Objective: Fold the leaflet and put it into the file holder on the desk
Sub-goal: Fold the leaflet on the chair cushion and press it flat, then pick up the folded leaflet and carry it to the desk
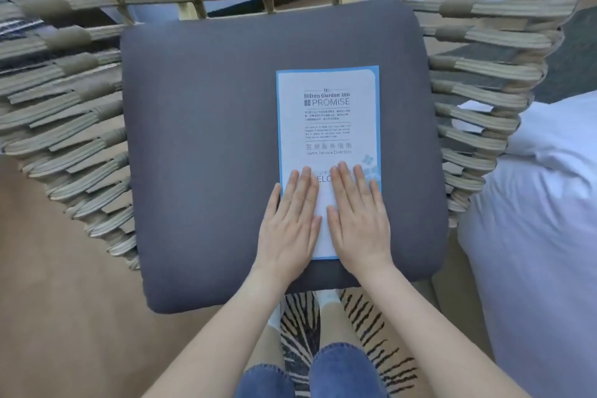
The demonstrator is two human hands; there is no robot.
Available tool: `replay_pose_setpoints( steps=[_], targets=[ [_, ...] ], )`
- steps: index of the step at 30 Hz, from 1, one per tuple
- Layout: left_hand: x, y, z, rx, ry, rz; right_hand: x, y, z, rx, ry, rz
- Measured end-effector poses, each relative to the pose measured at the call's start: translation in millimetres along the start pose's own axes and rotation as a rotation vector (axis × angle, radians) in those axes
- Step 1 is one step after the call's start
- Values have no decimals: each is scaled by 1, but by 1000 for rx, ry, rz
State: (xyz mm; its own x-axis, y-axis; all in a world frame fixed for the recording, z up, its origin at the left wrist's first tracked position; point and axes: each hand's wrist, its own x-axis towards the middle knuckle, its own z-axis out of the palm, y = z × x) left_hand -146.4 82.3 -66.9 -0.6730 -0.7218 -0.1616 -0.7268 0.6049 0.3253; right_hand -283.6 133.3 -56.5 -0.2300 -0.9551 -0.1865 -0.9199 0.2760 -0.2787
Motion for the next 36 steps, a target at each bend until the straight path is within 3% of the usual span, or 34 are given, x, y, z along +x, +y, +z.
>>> replay_pose_setpoints(
  steps=[5, 20, 27, 30, 33, 36],
  targets=[
    [1, -10, 32, 65, 15, 9, 2, 10, 32, -44, 50, 3],
    [-11, -39, 19, 73, -33, 42, -16, 55, 14, -44, 25, 21],
    [-7, -19, -31, 89, -199, 15, -14, 38, -33, 21, -161, 75],
    [3, -15, -65, -33, -224, 8, -2, 27, -61, 187, -133, 161],
    [19, -18, -90, -309, -182, -192, 20, 22, -84, 359, -29, 315],
    [32, -16, -87, -474, -143, -341, 35, 24, -88, 382, -22, 385]
  ],
)
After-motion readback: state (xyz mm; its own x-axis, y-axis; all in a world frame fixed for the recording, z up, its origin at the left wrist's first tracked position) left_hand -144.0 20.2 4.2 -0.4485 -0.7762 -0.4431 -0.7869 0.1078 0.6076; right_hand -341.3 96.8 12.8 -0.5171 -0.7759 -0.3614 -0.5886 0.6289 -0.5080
